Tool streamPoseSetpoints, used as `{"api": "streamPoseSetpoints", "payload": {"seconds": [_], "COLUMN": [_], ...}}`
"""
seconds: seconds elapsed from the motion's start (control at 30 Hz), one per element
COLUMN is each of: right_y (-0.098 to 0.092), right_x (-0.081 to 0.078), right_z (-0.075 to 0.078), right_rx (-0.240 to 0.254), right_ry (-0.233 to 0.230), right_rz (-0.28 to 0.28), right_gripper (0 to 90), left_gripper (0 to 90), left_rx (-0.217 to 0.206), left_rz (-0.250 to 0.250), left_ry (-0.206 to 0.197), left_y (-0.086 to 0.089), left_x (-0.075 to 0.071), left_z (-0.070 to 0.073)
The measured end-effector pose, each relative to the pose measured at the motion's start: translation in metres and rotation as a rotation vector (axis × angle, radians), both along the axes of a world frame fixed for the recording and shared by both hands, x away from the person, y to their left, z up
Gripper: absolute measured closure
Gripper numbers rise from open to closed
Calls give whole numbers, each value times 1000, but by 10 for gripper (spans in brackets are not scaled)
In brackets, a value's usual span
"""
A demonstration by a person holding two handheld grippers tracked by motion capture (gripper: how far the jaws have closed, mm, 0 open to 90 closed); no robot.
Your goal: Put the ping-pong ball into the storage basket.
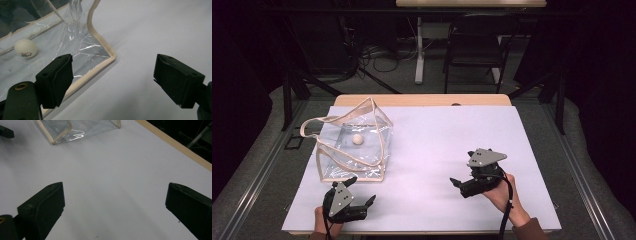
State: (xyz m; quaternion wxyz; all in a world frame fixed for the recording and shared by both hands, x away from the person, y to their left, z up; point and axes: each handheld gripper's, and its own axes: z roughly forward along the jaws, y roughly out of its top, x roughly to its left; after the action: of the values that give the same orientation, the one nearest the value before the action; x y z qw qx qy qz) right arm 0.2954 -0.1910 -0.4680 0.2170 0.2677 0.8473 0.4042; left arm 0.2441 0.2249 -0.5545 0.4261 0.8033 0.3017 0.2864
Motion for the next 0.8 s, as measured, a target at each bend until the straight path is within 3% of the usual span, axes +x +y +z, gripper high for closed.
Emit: {"api": "streamPoseSetpoints", "payload": {"seconds": [0.6,0.8], "right_y": [-33,-40], "right_x": [-16,-22], "right_z": [-37,-45], "right_rx": [10,16], "right_ry": [22,9], "right_rz": [-72,-79], "right_gripper": [19,19], "left_gripper": [162,162], "left_rx": [5,6], "left_rz": [1,3], "left_ry": [2,4], "left_y": [0,0], "left_x": [0,0], "left_z": [0,-1]}}
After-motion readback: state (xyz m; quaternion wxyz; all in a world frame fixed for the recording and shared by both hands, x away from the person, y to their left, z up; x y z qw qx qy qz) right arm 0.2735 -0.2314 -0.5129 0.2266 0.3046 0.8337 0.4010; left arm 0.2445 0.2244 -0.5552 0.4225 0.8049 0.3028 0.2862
